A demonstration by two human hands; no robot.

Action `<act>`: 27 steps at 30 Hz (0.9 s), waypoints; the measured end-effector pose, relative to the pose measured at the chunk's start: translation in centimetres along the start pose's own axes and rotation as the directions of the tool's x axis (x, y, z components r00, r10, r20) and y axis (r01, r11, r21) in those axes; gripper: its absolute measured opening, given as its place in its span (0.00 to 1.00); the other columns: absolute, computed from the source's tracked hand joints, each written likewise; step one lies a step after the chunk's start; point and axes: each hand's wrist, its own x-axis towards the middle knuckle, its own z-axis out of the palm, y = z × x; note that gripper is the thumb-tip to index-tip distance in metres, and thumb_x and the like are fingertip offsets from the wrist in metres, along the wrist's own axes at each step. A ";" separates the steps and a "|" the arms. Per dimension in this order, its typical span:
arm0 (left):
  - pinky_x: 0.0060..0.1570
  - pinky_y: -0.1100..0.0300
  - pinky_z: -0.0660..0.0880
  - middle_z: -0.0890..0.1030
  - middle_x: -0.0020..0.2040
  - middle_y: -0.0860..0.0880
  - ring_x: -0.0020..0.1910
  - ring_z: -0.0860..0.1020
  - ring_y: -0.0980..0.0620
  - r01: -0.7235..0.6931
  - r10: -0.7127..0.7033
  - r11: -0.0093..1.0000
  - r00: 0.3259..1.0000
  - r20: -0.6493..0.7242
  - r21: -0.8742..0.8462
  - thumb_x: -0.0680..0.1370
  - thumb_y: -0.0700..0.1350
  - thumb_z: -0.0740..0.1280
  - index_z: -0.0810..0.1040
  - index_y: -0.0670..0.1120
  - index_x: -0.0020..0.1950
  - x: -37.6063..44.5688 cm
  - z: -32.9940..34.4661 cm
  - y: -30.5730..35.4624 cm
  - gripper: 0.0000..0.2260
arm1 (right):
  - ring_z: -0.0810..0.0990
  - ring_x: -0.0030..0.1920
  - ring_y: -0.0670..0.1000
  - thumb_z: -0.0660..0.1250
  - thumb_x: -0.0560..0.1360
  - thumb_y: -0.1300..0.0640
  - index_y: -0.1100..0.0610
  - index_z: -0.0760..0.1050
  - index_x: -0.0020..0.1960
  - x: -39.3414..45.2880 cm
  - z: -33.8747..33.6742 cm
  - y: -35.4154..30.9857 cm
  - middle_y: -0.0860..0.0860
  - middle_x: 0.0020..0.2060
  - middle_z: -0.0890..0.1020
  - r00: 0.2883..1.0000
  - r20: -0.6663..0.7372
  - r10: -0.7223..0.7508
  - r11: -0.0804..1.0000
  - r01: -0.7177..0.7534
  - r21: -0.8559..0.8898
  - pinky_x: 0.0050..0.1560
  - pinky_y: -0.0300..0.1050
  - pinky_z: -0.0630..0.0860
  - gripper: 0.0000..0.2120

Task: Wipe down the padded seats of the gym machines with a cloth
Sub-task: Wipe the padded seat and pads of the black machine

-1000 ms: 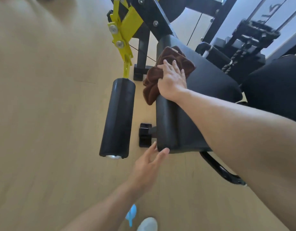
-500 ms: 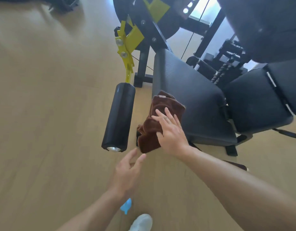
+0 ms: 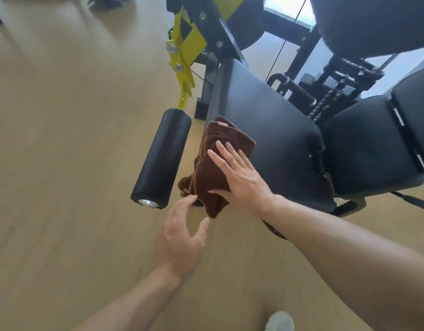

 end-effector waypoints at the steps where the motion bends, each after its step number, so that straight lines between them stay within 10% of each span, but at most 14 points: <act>1: 0.60 0.67 0.65 0.75 0.64 0.61 0.61 0.71 0.64 -0.036 0.037 0.999 0.998 -0.044 0.025 0.78 0.48 0.71 0.73 0.54 0.70 0.1 0.7 0.8 0.21 | 0.44 0.83 0.53 0.67 0.79 0.40 0.47 0.49 0.83 -0.5 0.2 0.6 0.50 0.84 0.51 0.999 -0.022 -0.047 0.999 0.047 -0.004 0.82 0.56 0.46 0.41; 8: 0.65 0.57 0.71 0.80 0.61 0.52 0.62 0.76 0.52 -0.310 0.344 0.879 0.938 -0.033 0.362 0.77 0.50 0.69 0.77 0.48 0.66 5.2 6.6 6.6 0.18 | 0.48 0.82 0.46 0.65 0.82 0.57 0.46 0.53 0.83 -7.4 -0.4 9.6 0.46 0.82 0.54 0.996 0.023 -0.086 0.983 0.081 0.162 0.82 0.45 0.46 0.34; 13: 0.75 0.53 0.61 0.75 0.71 0.49 0.74 0.69 0.50 -0.396 0.396 0.751 0.911 0.120 0.529 0.80 0.50 0.66 0.74 0.46 0.71 10.0 10.7 9.1 0.19 | 0.52 0.81 0.44 0.60 0.82 0.61 0.40 0.58 0.81 -11.0 -1.6 17.8 0.41 0.81 0.57 0.909 0.175 0.379 0.802 -0.417 0.429 0.82 0.49 0.51 0.31; 16: 0.78 0.50 0.57 0.72 0.75 0.48 0.78 0.64 0.49 -0.293 0.357 0.724 0.934 0.023 0.624 0.83 0.51 0.59 0.72 0.46 0.73 13.3 11.5 9.3 0.19 | 0.75 0.69 0.59 0.57 0.77 0.59 0.38 0.69 0.73 -10.6 -3.7 21.7 0.49 0.72 0.76 0.704 0.301 0.643 0.574 -0.704 0.419 0.72 0.55 0.70 0.28; 21: 0.76 0.43 0.60 0.67 0.79 0.46 0.78 0.63 0.42 0.055 0.187 0.655 0.954 -0.233 0.753 0.84 0.56 0.54 0.68 0.47 0.76 15.8 12.6 8.5 0.24 | 0.84 0.44 0.56 0.59 0.75 0.56 0.46 0.80 0.54 -6.4 -9.3 23.0 0.50 0.43 0.85 0.645 0.251 0.722 0.361 -0.660 0.659 0.49 0.55 0.82 0.14; 24: 0.75 0.43 0.63 0.68 0.78 0.47 0.78 0.63 0.41 0.064 0.207 0.627 0.947 -0.246 0.776 0.84 0.54 0.54 0.70 0.46 0.75 15.7 13.1 8.4 0.23 | 0.83 0.49 0.53 0.62 0.78 0.50 0.41 0.73 0.64 -5.9 -10.7 19.6 0.46 0.47 0.84 0.722 0.158 0.674 0.387 -0.527 0.756 0.54 0.56 0.80 0.15; 27: 0.74 0.43 0.65 0.69 0.78 0.46 0.78 0.64 0.41 0.065 0.235 0.599 0.938 -0.253 0.798 0.82 0.53 0.52 0.71 0.46 0.75 15.7 13.1 8.3 0.24 | 0.72 0.69 0.50 0.60 0.79 0.36 0.39 0.69 0.74 -5.8 -8.1 14.8 0.43 0.69 0.76 0.873 0.254 0.417 0.680 -0.485 0.550 0.70 0.54 0.69 0.24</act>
